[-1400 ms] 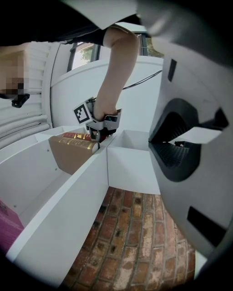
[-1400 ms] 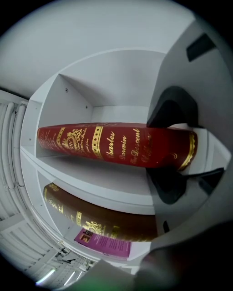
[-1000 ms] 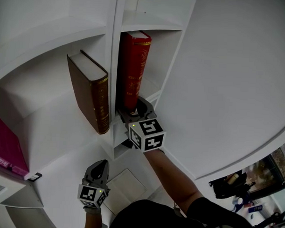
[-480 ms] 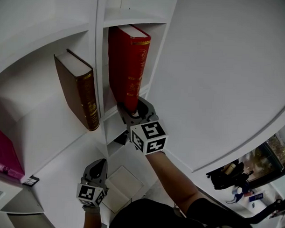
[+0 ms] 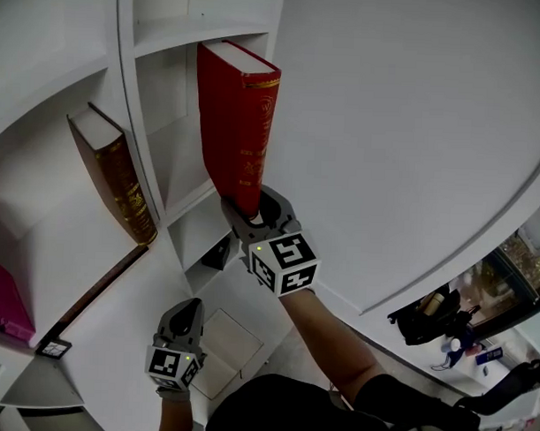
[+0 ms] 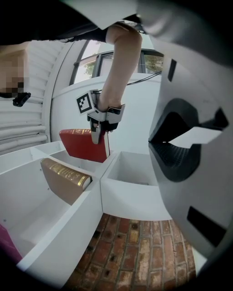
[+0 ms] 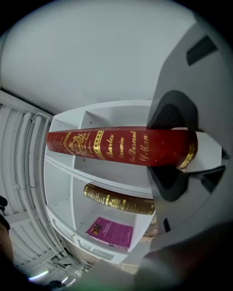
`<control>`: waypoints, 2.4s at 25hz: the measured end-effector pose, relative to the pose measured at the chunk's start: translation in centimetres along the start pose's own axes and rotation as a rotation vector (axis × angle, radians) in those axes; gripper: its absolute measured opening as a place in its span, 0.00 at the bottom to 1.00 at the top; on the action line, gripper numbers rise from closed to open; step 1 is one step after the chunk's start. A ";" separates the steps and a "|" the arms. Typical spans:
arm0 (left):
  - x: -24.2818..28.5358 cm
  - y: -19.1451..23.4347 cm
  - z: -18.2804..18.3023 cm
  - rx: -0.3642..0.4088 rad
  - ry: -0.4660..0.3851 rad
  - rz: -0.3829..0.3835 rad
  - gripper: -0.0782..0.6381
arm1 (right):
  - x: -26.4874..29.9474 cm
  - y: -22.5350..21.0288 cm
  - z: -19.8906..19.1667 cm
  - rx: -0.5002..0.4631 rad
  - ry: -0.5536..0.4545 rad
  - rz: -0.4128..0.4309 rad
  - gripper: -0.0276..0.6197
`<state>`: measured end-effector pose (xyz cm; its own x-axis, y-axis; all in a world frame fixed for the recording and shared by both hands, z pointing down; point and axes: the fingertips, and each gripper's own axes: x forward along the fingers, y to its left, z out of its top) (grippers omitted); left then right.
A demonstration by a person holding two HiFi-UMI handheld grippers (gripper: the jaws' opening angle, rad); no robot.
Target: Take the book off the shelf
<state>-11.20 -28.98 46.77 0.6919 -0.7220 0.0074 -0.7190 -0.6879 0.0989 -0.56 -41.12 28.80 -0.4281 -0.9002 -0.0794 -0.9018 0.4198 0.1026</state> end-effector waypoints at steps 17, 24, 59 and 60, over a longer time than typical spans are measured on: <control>4.3 -8.6 0.1 0.045 0.038 -0.140 0.12 | -10.8 -7.4 -1.2 0.034 -0.043 -0.117 0.38; 6.7 -12.3 0.1 0.065 0.047 -0.214 0.12 | -16.2 -10.9 -2.9 0.036 -0.050 -0.188 0.38; 14.6 -28.4 -5.0 0.142 0.154 -0.496 0.12 | -40.7 -16.1 -17.2 0.003 0.069 -0.412 0.37; 14.7 -28.7 -5.1 0.142 0.154 -0.500 0.12 | -41.3 -16.2 -17.3 0.002 0.065 -0.417 0.37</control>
<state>20.00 -19.48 49.10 0.9458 -0.2925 0.1411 -0.2944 -0.9556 -0.0073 32.77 -12.80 47.61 -0.0215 -0.9985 -0.0507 -0.9972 0.0177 0.0731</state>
